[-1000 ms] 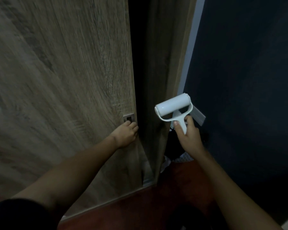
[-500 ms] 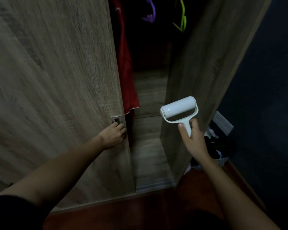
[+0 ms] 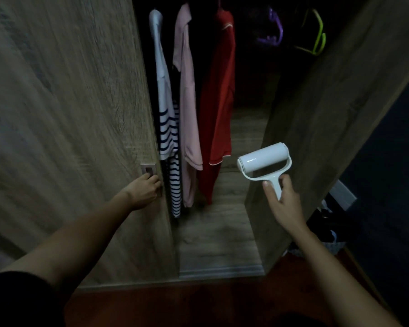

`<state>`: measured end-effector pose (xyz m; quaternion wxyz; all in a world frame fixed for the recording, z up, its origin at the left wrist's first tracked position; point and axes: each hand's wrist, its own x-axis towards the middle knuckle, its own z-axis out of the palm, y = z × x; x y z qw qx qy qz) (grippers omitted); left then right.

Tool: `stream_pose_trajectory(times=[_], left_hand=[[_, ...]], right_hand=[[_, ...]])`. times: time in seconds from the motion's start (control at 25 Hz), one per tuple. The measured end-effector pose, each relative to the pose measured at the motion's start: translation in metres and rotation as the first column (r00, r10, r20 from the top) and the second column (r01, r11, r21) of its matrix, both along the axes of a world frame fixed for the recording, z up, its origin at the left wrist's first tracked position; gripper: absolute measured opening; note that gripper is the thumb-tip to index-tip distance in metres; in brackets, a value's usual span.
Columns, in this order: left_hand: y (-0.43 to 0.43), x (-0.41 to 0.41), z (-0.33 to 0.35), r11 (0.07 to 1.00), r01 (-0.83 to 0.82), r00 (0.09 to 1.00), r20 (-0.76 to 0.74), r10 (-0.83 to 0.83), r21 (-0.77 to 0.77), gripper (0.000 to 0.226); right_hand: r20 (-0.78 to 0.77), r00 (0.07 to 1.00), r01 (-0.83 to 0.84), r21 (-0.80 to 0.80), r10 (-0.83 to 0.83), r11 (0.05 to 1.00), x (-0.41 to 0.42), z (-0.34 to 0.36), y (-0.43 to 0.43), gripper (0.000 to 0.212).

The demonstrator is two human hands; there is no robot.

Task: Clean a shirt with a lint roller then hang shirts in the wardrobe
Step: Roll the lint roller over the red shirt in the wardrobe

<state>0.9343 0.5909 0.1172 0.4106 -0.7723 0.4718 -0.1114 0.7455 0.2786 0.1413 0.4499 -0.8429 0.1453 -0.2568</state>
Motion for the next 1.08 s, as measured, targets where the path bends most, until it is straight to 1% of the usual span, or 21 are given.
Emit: stream_pose_trajectory(times=[0.08, 0.16, 0.24, 0.32, 0.36, 0.4, 0.44, 0.48, 0.52, 0.56, 0.6, 0.64, 0.68, 0.72, 0.76, 0.8, 0.84, 0.88, 0.92, 1.04, 1.08], left_hand=[[0.015, 0.001, -0.002, 0.995, -0.102, 0.992, -0.07, 0.102, 0.0, 0.039], [0.024, 0.001, 0.003, 0.99, -0.142, 0.987, -0.08, 0.143, 0.011, 0.038], [0.034, 0.003, 0.005, 0.982, -0.179, 0.981, -0.065, 0.184, 0.066, 0.039], [0.037, 0.002, 0.011, 0.971, -0.223, 0.967, -0.105, 0.232, 0.086, 0.039], [0.035, 0.0, 0.013, 0.976, -0.215, 0.966, -0.139, 0.219, 0.043, 0.038], [0.029, -0.003, 0.016, 0.987, -0.156, 0.976, -0.162, 0.147, -0.046, 0.036], [0.02, -0.003, 0.019, 0.985, -0.017, 0.99, -0.139, -0.007, -0.17, 0.032], [0.008, -0.004, 0.023, 0.955, 0.109, 0.988, -0.076, -0.134, -0.276, 0.027], [-0.006, -0.005, 0.028, 0.897, 0.197, 0.972, -0.039, -0.231, -0.397, 0.026], [-0.023, -0.004, 0.036, 0.818, 0.241, 0.958, -0.008, -0.288, -0.523, 0.027], [-0.043, -0.004, 0.045, 0.724, 0.244, 0.952, 0.018, -0.305, -0.646, 0.03], [-0.064, -0.004, 0.055, 0.601, 0.215, 0.956, 0.041, -0.289, -0.77, 0.031], [-0.087, -0.006, 0.07, 0.442, 0.126, 0.966, 0.008, -0.259, -0.888, 0.032], [-0.109, -0.006, 0.081, 0.27, -0.032, 0.97, -0.095, -0.223, -0.962, 0.033], [-0.129, -0.005, 0.093, 0.12, -0.225, 0.948, -0.245, -0.201, -0.967, 0.037], [-0.147, -0.004, 0.103, -0.002, -0.383, 0.906, -0.376, -0.195, -0.924, 0.046], [-0.161, -0.002, 0.109, -0.084, -0.481, 0.866, -0.458, -0.199, -0.873, 0.052], [-0.173, 0.002, 0.112, -0.128, -0.525, 0.845, -0.497, -0.2, -0.841, 0.053], [-0.183, 0.004, 0.114, -0.147, -0.537, 0.839, -0.507, -0.198, -0.831, 0.046], [-0.199, -0.002, 0.114, -0.175, -0.559, 0.817, -0.503, -0.282, -0.81, 0.017], [-0.199, -0.006, 0.113, -0.21, -0.54, 0.829, -0.473, -0.298, -0.815, 0.012]], right_hand=[[0.0, 1.0, -0.002, -0.014, 0.002, 1.0, 0.002, 0.003, 0.008, 0.022], [0.003, 1.0, -0.014, -0.016, 0.014, 1.0, 0.004, 0.005, 0.014, 0.022], [-0.003, 1.0, -0.018, -0.013, 0.018, 1.0, 0.006, 0.007, 0.018, 0.021], [-0.007, 1.0, -0.022, -0.011, 0.022, 1.0, 0.008, 0.01, 0.019, 0.021], [-0.004, 1.0, -0.023, -0.01, 0.023, 1.0, 0.009, 0.011, 0.02, 0.021], [0.0, 1.0, -0.023, -0.007, 0.023, 1.0, 0.011, 0.012, 0.021, 0.022], [0.004, 1.0, -0.02, -0.003, 0.02, 1.0, 0.013, 0.013, 0.021, 0.022], [0.009, 1.0, -0.015, 0.003, 0.015, 1.0, 0.015, 0.014, 0.022, 0.022], [0.016, 1.0, -0.007, 0.009, 0.007, 1.0, 0.017, 0.015, 0.022, 0.023], [0.025, 1.0, -0.001, 0.016, 0.0, 1.0, 0.018, 0.017, 0.022, 0.023], [0.032, 0.999, 0.002, 0.023, -0.003, 1.0, 0.018, 0.018, 0.021, 0.024], [0.038, 0.999, 0.006, 0.027, -0.007, 1.0, 0.017, 0.019, 0.019, 0.024], [0.045, 0.999, 0.014, 0.029, -0.016, 0.999, 0.015, 0.02, 0.016, 0.024], [0.052, 0.998, 0.026, 0.033, -0.028, 0.999, 0.013, 0.021, 0.011, 0.023], [0.059, 0.997, 0.038, 0.039, -0.04, 0.999, 0.011, 0.021, 0.006, 0.023], [0.069, 0.996, 0.05, 0.042, -0.053, 0.998, 0.01, 0.021, 0.0, 0.022], [0.078, 0.995, 0.061, 0.044, -0.064, 0.997, 0.009, 0.022, -0.007, 0.021], [0.085, 0.994, 0.069, 0.047, -0.073, 0.997, 0.009, 0.023, -0.014, 0.02], [0.087, 0.993, 0.074, 0.053, -0.078, 0.996, 0.01, 0.024, -0.021, 0.019], [0.096, 0.992, 0.07, 0.066, -0.076, 0.995, 0.02, 0.03, -0.038, 0.017], [0.1, 0.993, 0.063, 0.069, -0.07, 0.996, 0.026, 0.032, -0.043, 0.017]])
